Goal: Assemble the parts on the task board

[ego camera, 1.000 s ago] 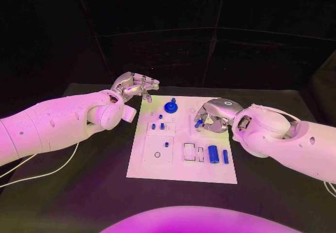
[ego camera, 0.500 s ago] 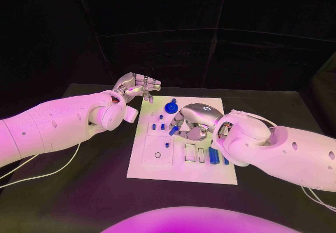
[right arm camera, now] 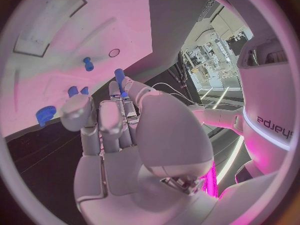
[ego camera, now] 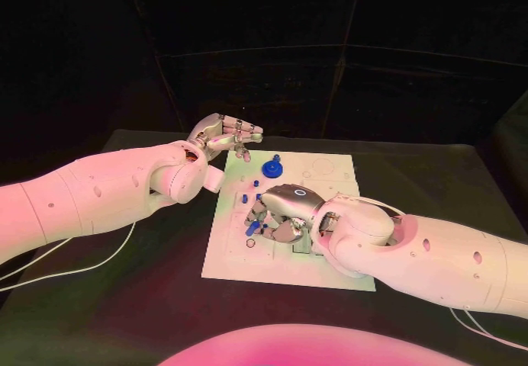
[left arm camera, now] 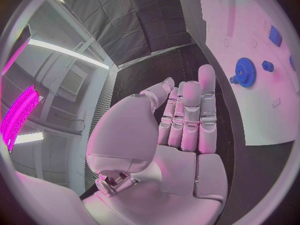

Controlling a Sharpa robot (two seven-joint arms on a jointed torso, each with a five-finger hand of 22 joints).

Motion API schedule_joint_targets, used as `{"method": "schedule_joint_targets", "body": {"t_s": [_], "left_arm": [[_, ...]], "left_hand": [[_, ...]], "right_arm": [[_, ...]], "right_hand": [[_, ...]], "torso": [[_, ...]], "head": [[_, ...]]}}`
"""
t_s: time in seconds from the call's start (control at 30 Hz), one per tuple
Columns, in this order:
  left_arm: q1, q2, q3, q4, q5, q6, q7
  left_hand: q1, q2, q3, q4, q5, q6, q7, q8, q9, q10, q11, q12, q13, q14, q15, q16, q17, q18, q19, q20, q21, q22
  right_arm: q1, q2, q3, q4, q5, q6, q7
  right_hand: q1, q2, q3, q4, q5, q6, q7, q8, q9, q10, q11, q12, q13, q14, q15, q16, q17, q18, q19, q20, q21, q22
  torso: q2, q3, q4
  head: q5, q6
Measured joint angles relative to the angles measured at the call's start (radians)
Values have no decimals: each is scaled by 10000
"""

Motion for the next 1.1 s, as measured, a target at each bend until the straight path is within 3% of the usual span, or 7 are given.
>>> {"method": "schedule_joint_targets", "body": {"t_s": [0.2, 0.5, 1.1], "left_arm": [[4, 54, 1, -16, 0, 3, 0], [3, 82, 1, -44, 0, 13, 0], [2, 76, -3, -75, 0, 33, -4]], "left_hand": [[0, 0, 0, 0, 0, 0, 0, 0, 0, 0, 0, 0, -1, 0, 0, 0, 0, 0, 0, 0, 0, 1], [0, 0, 0, 0, 0, 0, 0, 0, 0, 0, 0, 0, -1, 0, 0, 0, 1, -1, 0, 0, 0, 1], [0, 0, -29, 30, 0, -37, 37, 0, 0, 0, 0, 36, 8, -36, 35, 0, -24, -2, 0, 0, -71, -13]], "right_arm": [[-137, 276, -44, -288, -155, 208, 28], [-249, 489, -54, -575, -439, 503, -101], [-281, 554, -47, -646, -758, 936, -373]], "right_hand": [[-52, -52, 28, -21, 39, -33, 37, -2, -3, 0, 0, -66, 3, 0, 0, 0, 0, 0, 0, 0, 0, 0], [-52, -52, 54, 3, 39, -35, 38, -50, -8, 0, 0, -66, 2, 0, 0, 0, 7, 0, 0, 0, -1, -2], [-106, -106, 52, 4, 37, -56, 52, -37, -24, 0, 0, -66, 1, 0, 1, 42, 20, 0, 0, 0, -2, 19]], "torso": [[9, 25, 1], [15, 34, 3], [11, 18, -1]], "head": [[55, -3], [128, -42], [162, -86]]}}
